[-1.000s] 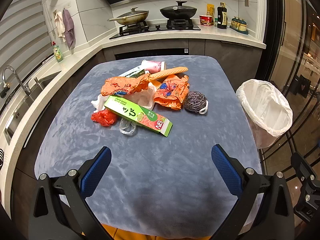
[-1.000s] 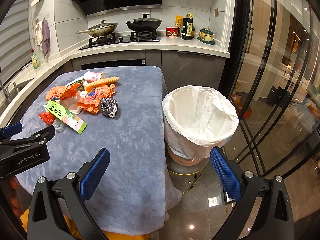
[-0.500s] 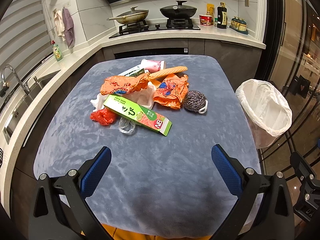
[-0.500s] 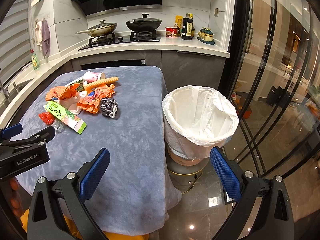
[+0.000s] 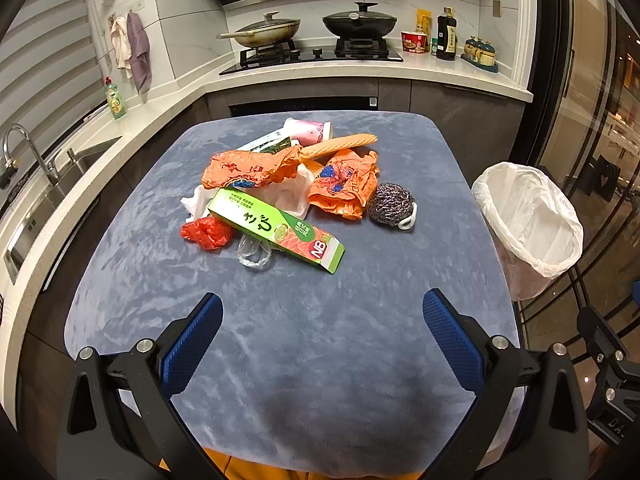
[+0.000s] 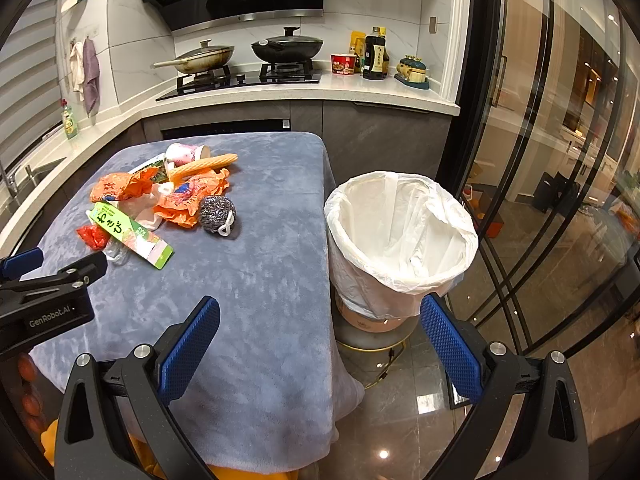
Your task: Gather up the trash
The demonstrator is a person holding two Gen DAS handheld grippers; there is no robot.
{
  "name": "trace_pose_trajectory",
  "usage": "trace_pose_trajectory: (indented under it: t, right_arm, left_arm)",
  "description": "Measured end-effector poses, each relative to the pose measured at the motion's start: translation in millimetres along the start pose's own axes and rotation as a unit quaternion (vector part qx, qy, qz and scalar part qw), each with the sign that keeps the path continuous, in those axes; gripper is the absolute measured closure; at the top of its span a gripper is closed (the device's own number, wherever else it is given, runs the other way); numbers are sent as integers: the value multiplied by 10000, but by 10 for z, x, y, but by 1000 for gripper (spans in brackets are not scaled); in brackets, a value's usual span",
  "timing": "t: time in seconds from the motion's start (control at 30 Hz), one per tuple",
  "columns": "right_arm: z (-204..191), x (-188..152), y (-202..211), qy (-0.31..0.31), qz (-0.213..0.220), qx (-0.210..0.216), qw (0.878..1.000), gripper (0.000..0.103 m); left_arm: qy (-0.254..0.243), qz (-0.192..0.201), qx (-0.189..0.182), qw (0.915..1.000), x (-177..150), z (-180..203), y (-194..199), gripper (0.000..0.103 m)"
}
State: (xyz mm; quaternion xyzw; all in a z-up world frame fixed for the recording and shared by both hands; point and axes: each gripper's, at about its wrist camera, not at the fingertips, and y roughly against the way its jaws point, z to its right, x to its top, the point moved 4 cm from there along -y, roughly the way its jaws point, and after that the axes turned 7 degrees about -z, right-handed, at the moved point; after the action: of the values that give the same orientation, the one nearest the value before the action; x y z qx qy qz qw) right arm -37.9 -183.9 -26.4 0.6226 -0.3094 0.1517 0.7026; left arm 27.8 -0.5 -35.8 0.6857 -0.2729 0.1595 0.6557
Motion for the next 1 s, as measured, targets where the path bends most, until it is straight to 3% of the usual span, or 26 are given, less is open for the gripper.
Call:
trace_pose_trajectory:
  t: [0.6,1.0]
  right_arm:
    - [-56,61,-158,33,-34,-25,10000,7]
    - [-295,258,-397,6,109,83,9999,7]
  left_arm:
    - [140,-113,-53,9998,67,-137,-158,7]
    - [392,116,47,9992,205,-448,-394,7]
